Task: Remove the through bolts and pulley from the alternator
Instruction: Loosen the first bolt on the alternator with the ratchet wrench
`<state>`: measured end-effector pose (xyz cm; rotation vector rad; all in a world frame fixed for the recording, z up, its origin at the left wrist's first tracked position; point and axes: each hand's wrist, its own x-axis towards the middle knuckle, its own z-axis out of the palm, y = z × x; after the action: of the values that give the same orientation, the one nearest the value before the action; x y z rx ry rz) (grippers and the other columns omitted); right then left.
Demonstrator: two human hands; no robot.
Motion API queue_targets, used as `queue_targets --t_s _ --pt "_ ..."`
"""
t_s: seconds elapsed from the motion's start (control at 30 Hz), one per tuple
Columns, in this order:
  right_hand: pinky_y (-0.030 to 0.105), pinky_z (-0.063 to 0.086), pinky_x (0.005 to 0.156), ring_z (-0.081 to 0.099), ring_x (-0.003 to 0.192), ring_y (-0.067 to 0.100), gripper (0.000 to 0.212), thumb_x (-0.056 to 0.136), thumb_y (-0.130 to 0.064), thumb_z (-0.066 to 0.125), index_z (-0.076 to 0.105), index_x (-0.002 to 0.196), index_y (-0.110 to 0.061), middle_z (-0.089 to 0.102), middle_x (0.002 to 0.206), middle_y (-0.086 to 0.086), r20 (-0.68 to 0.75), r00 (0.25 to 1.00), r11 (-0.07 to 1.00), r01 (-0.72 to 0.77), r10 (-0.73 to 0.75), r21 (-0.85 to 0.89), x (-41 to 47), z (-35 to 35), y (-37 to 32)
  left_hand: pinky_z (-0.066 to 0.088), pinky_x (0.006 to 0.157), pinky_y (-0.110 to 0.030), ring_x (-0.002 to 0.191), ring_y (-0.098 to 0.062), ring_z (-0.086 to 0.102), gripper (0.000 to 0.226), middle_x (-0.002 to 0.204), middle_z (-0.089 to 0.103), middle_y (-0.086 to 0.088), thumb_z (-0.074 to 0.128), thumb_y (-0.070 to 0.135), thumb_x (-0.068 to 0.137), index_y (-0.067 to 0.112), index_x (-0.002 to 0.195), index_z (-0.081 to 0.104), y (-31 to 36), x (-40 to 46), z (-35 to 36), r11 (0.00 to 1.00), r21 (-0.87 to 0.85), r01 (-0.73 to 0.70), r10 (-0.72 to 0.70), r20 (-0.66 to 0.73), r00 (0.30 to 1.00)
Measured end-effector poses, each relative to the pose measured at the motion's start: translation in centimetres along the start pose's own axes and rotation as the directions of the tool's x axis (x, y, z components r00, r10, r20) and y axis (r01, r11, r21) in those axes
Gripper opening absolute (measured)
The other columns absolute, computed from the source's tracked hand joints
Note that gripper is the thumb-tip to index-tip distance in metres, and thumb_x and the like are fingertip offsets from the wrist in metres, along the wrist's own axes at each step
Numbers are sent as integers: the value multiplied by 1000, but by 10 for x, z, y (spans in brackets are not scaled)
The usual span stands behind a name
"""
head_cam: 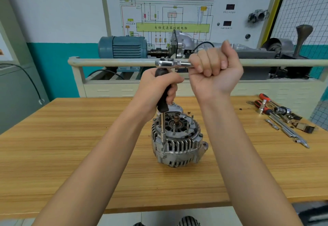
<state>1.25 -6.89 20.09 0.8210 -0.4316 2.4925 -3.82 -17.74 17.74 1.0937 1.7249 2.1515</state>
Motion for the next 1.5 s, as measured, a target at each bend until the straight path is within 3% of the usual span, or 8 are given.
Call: queue_targets --t_s 0.23,0.4,0.57,0.93,1.13,1.3,1.4,1.5 --pt "21 24 36 23 27 11 48 82 -14 43 32 36 -16 23 31 -3 -84 996 993 -32 41 111 5 -1 1 17 34 -17 29 -9 18 51 34 23 5 59 15 81 21 38 32 4 2 0 983 -69 169 -153 186 971" --pt "24 23 43 21 34 10 53 91 -6 36 33 40 -18 28 35 -5 187 946 920 305 -263 -245 -25 12 18 13 39 -14 32 -10 14 53 37 21 6 50 1 88 22 44 28 1 0 10 992 -59 107 -114 -123 986" --pt "28 22 47 28 39 9 37 80 -6 49 32 50 -20 28 40 1 427 757 593 653 -495 -471 -47 18 43 25 47 -24 49 -15 29 47 52 33 -2 52 3 87 20 45 40 1 -1 20 995 70 72 -46 -311 949" --pt "20 21 37 19 28 11 47 82 -14 44 32 37 -15 22 31 -4 -44 998 991 -27 34 133 5 -2 3 32 41 -22 35 -16 32 35 40 38 0 62 15 80 18 48 48 3 -2 -7 999 -40 -18 24 160 987" --pt "19 22 38 20 30 11 49 84 -13 42 34 36 -16 24 32 -4 -45 995 995 86 -84 42 -5 1 3 16 36 -14 30 -9 17 51 38 25 5 55 4 90 21 48 34 -1 3 7 996 -48 75 -76 -33 997" --pt "25 20 44 20 35 11 49 88 -3 40 29 44 -20 28 35 -3 265 887 834 451 -379 -317 -34 16 21 18 46 -25 46 -18 19 41 48 28 -3 56 -1 82 17 54 32 -1 2 24 996 87 22 10 -352 936" --pt "29 19 44 25 37 11 40 82 -4 47 29 50 -20 25 39 3 429 768 633 638 -476 -438 -49 20 37 21 55 -34 62 -22 23 35 60 31 -10 58 0 83 12 57 38 -2 -1 27 987 155 -30 87 -378 922" --pt "29 17 43 25 35 10 42 80 -3 47 28 47 -20 25 38 1 430 796 698 592 -427 -403 -44 21 34 22 47 -26 49 -19 24 34 52 31 -7 61 0 78 13 57 38 -2 -6 18 994 97 -51 77 -292 953"
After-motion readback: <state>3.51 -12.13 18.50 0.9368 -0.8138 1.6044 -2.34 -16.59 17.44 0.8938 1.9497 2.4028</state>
